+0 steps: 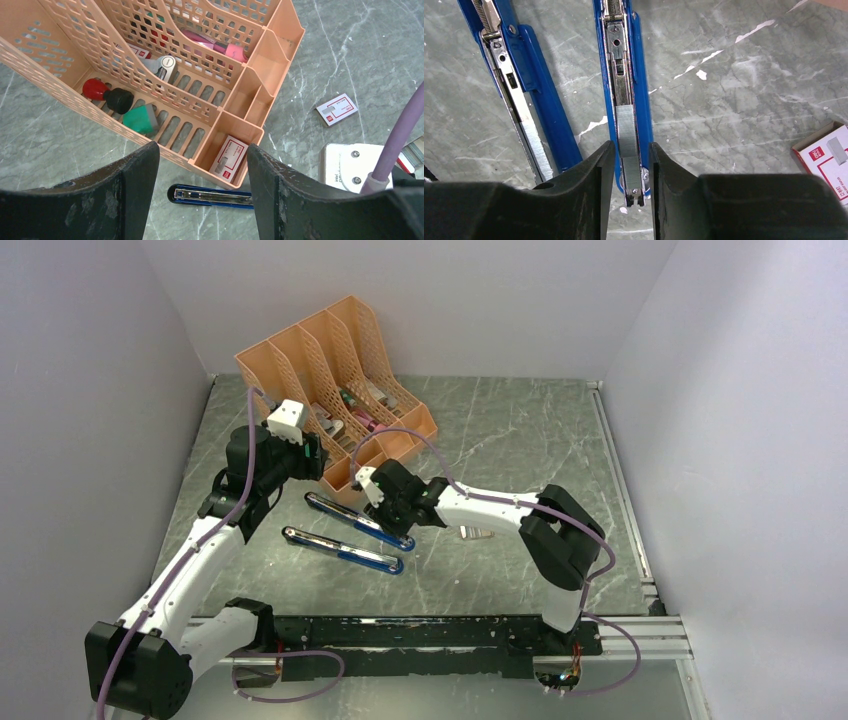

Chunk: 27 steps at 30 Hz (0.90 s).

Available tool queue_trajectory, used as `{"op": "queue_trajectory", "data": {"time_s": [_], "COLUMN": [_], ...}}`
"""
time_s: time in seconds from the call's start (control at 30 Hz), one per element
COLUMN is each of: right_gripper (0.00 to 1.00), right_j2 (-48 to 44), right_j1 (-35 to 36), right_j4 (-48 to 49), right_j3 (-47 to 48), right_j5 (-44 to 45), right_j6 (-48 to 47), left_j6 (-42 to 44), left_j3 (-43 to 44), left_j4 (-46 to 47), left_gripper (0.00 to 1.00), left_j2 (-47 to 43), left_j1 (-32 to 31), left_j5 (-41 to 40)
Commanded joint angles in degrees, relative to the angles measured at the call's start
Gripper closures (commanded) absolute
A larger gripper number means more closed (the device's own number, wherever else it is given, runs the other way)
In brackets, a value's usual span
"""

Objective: Load the staples into the stapler

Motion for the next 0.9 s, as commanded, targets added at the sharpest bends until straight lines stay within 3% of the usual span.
{"op": "queue_trajectory", "data": {"time_s": [0.0, 0.27, 0.5, 0.87], "right_gripper": [0.65, 0.62, 0.62, 0.62], "right_j2": [-2.08, -5.61, -2.89, -6.02], "right_j1": [-0.33, -1.68, -2.63, -2.63], "right_j4": [2.73, 9.81, 7.33, 5.04], "right_j3": [-1.14, -4.12, -2.37, -6.18], "right_j5": [-0.82, -1.51, -0.20, -0.58], "right_j6": [1.02, 4.93, 4.62, 4.69], "left_j6": [0.65, 0.56, 0.56, 0.56], "left_j3": [-0.29, -0.30, -0.31, -0.30], "left_j4": [0.59, 0.60, 0.56, 0.66], "left_gripper": [0.31, 0.31, 0.31, 0.31], "left_j2": [-0.54, -0.54, -0.56, -0.36], "left_j1": [0.59, 0.55, 0.59, 0.59], "left_j5": [-0.79, -0.68, -0.88, -0.65]}}
